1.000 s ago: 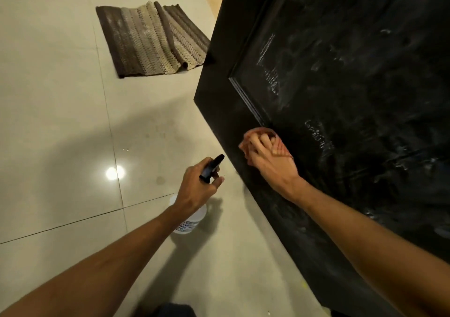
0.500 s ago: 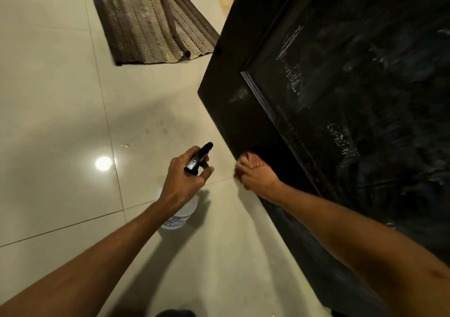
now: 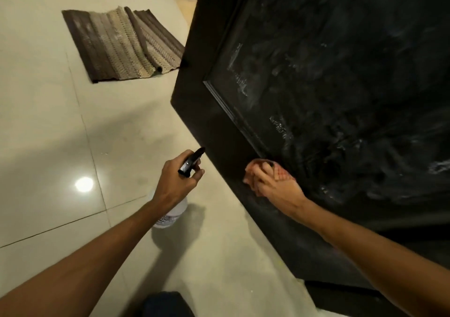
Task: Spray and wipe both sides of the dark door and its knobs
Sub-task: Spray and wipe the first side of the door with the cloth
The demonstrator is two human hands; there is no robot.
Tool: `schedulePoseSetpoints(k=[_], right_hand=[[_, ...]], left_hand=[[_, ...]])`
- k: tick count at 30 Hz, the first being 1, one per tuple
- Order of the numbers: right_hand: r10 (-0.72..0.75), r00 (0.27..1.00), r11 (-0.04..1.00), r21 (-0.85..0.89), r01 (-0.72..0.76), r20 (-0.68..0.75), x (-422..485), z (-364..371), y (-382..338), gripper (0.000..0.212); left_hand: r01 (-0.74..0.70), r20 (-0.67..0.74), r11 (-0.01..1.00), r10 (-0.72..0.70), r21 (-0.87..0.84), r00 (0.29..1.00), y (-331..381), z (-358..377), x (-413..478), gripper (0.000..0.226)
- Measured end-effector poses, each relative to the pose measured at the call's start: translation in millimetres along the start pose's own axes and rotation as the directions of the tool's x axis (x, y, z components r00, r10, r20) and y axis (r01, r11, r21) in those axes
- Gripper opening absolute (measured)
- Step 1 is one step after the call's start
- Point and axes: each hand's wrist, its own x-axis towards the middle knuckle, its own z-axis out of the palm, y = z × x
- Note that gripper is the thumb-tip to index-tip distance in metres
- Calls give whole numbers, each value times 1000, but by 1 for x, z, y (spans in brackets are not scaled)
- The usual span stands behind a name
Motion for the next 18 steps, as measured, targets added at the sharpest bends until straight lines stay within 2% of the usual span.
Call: schedulePoseSetpoints(k=[1,5,6,10,12,15,18], right_hand=[[45,999,999,-30,-45,2,-14,-10,5,37],[-184,964,982,-7,189,191,-82,11,-24,37],[-190,960,981,13,192,206,-96,15,-28,34],[60,998,996,73,-60,1,-90,-9,-12,25],[66,995,995,74,-61,-69,-86,-23,-9,23],[166,986,971,178,-161,-11,-94,-40,-16,34],[382,916,844,355,-401,125,-108,-59,-28,71]], left_hand=[[-20,25,1000,20,5,999,10,7,-5,20],[-46,47,999,46,-2,998,29,32,-25,20],[-49,51,999,50,-10,997,32,38,-29,19],[3,87,1000,-2,-13,996,37,52,-42,23],[35,113,999,-35,6,993,35,58,-57,23],[45,114,999,-48,25,992,38,63,-72,22],[44,121,999,-48,32,991,45,64,-69,22]])
